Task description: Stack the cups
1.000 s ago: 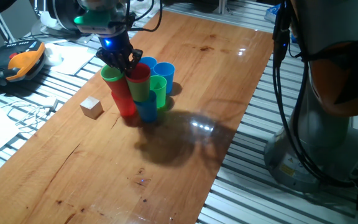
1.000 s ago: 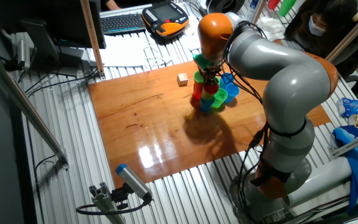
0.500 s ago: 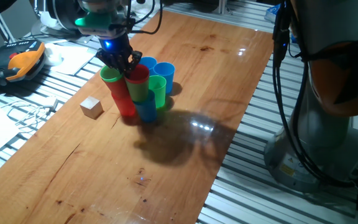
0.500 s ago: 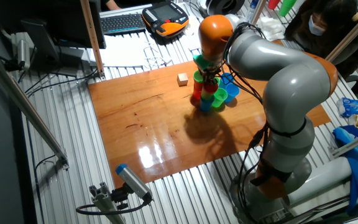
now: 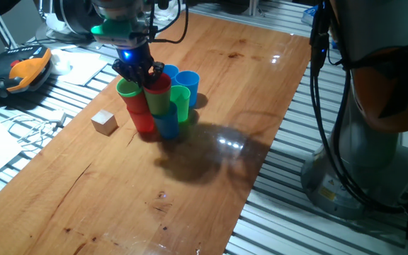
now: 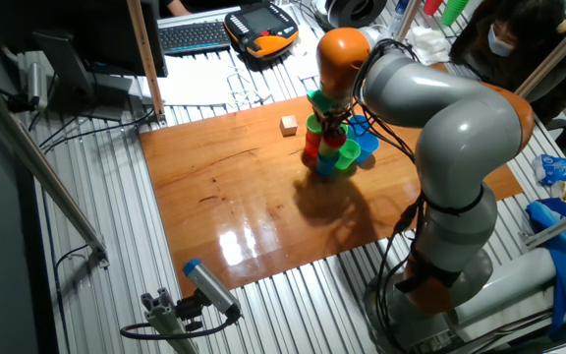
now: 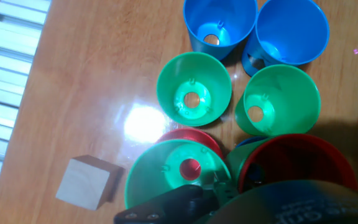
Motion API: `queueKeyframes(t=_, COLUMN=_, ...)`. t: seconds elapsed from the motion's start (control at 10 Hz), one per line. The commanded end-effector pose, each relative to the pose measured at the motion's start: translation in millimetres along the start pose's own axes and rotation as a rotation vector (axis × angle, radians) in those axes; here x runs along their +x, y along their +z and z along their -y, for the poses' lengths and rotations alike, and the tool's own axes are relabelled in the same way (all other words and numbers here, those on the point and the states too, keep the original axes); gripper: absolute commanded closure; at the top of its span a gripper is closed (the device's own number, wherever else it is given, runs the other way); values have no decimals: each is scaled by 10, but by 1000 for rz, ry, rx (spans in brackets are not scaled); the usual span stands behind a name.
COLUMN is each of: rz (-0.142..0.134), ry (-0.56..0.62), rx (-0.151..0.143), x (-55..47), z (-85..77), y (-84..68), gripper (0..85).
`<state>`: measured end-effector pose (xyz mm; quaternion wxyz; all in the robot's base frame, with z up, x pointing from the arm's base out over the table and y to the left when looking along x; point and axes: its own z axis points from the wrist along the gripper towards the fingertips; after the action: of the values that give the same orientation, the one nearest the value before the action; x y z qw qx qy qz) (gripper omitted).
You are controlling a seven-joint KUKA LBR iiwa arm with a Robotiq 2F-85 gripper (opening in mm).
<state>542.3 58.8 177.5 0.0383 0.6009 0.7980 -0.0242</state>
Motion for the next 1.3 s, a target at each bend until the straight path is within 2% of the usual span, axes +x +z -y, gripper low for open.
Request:
queueKeyframes(t=0.0, rz=-1, ry=1, rx=1, x=8, z=-12, y=8, gripper=850)
queueKeyframes(t=0.1, rz=-4, ry=-6, rx=14, x=7, z=-8, y=-4, gripper=850)
queueKeyframes(t=0.3, rz=8, ry=-15, rx=46, x=9, z=-3, y=-12, gripper=850)
queueKeyframes(t=0.5, rz=11, ry=-15, rx=60, x=13, z=-7, y=-8, gripper=850)
queueKeyframes(t=0.7, rz=16, ry=-12, rx=55, x=28, z=-14, y=14, gripper=850)
queueKeyframes(t=0.8, rz=12, ry=-21, rx=71, x=30, z=1, y=30, gripper=850)
queueKeyframes(t=0.9, rz=2, ry=-25, rx=73, x=26, z=14, y=33, gripper=850)
queueKeyframes(t=1.0, rz=5, ry=-25, rx=74, x=26, z=19, y=34, gripper=850)
queueKeyframes(t=1.2, rz=6, ry=-29, rx=65, x=27, z=17, y=37, gripper=850)
